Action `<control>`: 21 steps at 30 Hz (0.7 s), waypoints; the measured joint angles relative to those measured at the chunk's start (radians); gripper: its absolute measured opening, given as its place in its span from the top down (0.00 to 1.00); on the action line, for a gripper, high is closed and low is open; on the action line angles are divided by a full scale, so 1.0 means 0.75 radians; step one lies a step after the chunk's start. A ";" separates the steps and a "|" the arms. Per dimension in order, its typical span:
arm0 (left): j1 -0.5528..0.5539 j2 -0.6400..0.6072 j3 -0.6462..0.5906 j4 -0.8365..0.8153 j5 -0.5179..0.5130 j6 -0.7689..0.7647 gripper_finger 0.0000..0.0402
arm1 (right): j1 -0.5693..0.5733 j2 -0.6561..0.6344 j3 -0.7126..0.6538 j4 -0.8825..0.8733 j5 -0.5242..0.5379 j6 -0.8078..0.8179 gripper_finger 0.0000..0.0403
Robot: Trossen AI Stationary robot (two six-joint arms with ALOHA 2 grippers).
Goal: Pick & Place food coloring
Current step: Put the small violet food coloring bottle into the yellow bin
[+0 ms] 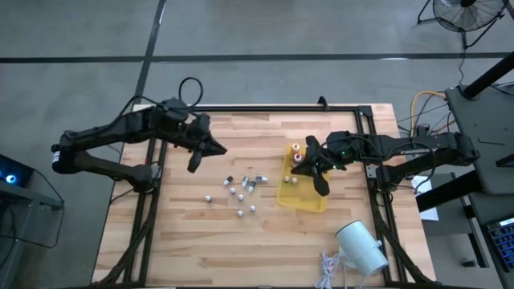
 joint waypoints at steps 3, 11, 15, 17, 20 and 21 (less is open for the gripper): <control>-0.037 -0.035 0.000 -0.046 0.000 -0.027 1.00 | -0.001 0.000 -0.001 0.000 0.011 -0.008 0.98; -0.132 -0.084 0.001 -0.220 -0.011 -0.165 1.00 | 0.000 0.000 -0.001 0.011 0.011 -0.013 0.98; -0.191 -0.078 0.001 -0.314 -0.014 -0.299 1.00 | 0.000 0.000 -0.001 0.012 0.011 -0.010 0.98; -0.228 -0.072 0.001 -0.324 -0.014 -0.346 1.00 | -0.001 0.000 -0.001 0.013 0.011 -0.010 0.98; -0.296 -0.065 0.001 -0.336 -0.028 -0.374 1.00 | 0.000 0.000 -0.001 0.014 0.011 -0.010 0.98; -0.318 -0.064 0.001 -0.342 -0.052 -0.383 1.00 | 0.000 0.000 -0.001 0.015 0.011 -0.010 0.98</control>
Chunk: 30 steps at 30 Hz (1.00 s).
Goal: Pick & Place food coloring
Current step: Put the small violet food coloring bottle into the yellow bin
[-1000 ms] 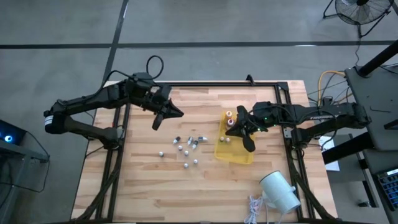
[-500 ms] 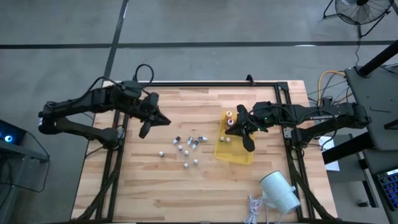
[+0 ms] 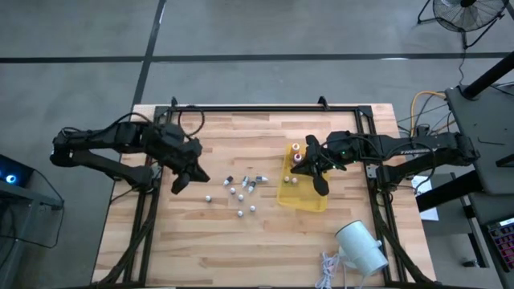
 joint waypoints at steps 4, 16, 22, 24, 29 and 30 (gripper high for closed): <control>-0.078 0.000 0.000 -0.056 -0.087 -0.049 1.00 | 0.000 0.000 0.000 0.000 0.000 0.000 0.98; -0.148 0.079 0.000 -0.302 -0.166 -0.144 1.00 | -0.001 0.001 0.000 -0.001 0.036 0.000 0.98; -0.148 0.122 -0.024 -0.328 -0.118 -0.195 1.00 | -0.001 0.001 0.000 -0.001 0.036 -0.001 0.98; -0.144 0.129 -0.056 -0.329 -0.131 -0.215 1.00 | -0.001 0.001 0.000 0.000 0.036 0.000 0.98; -0.143 0.145 -0.166 -0.304 -0.108 -0.260 1.00 | 0.000 0.001 0.000 -0.002 0.036 0.000 0.98; -0.143 0.145 -0.185 -0.290 -0.090 -0.266 0.99 | 0.000 0.001 0.000 -0.001 0.036 0.000 0.98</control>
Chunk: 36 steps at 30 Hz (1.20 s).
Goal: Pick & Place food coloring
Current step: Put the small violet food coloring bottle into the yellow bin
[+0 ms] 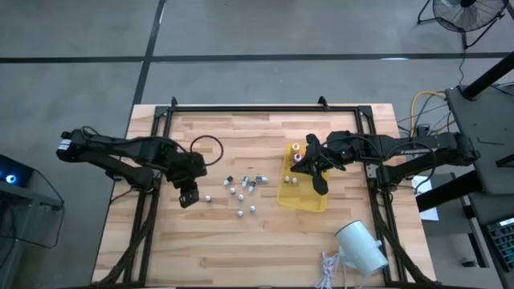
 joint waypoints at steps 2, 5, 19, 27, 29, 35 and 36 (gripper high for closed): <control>0.000 0.000 -0.032 0.034 0.049 -0.018 0.95 | 0.000 0.000 0.000 0.000 -0.001 0.006 0.98; 0.000 -0.001 -0.065 0.062 0.090 -0.055 0.86 | 0.000 0.000 0.000 0.000 -0.001 0.024 0.98; -0.005 0.018 -0.103 0.068 0.037 -0.135 0.57 | 0.000 0.001 0.000 -0.001 -0.001 0.026 0.98; -0.123 -0.034 -0.118 0.079 -0.288 -0.195 0.57 | 0.000 0.001 0.000 -0.001 -0.002 0.034 0.98; -0.181 -0.059 -0.132 0.098 -0.381 -0.249 0.57 | 0.000 0.001 0.000 -0.001 -0.002 0.035 0.98; -0.322 -0.091 -0.250 0.212 -0.423 -0.416 0.57 | 0.000 0.001 0.000 -0.001 -0.002 0.035 0.98; -0.343 -0.091 -0.274 0.236 -0.424 -0.446 0.57 | 0.000 0.001 0.000 -0.001 -0.002 0.035 0.98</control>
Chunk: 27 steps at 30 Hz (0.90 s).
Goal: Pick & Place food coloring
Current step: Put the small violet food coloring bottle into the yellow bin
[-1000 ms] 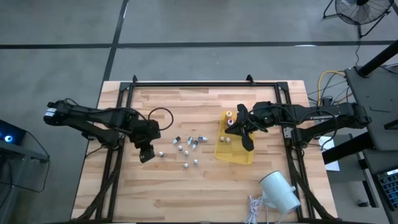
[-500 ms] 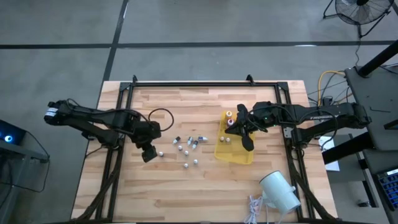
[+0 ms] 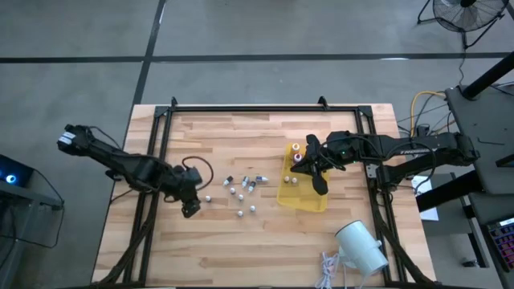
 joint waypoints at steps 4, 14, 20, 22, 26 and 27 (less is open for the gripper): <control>-0.090 0.000 -0.097 0.121 -0.040 -0.112 0.57 | 0.000 0.000 0.000 0.000 0.000 0.000 0.98; -0.328 -0.022 -0.178 0.144 -0.397 -0.262 0.57 | 0.000 0.000 0.000 0.000 -0.001 0.049 0.98; -0.451 -0.022 -0.228 0.138 -0.614 -0.321 0.57 | 0.000 0.000 0.000 0.000 -0.001 0.060 0.98; -0.482 -0.022 -0.269 0.136 -0.628 -0.379 0.57 | 0.000 0.000 0.000 0.001 -0.001 0.060 0.98; -0.525 -0.022 -0.370 0.158 -0.697 -0.521 0.57 | 0.000 0.000 0.000 0.001 0.000 0.061 0.98; -0.530 -0.022 -0.396 0.177 -0.722 -0.544 0.57 | 0.000 0.000 0.000 0.001 0.000 0.064 0.98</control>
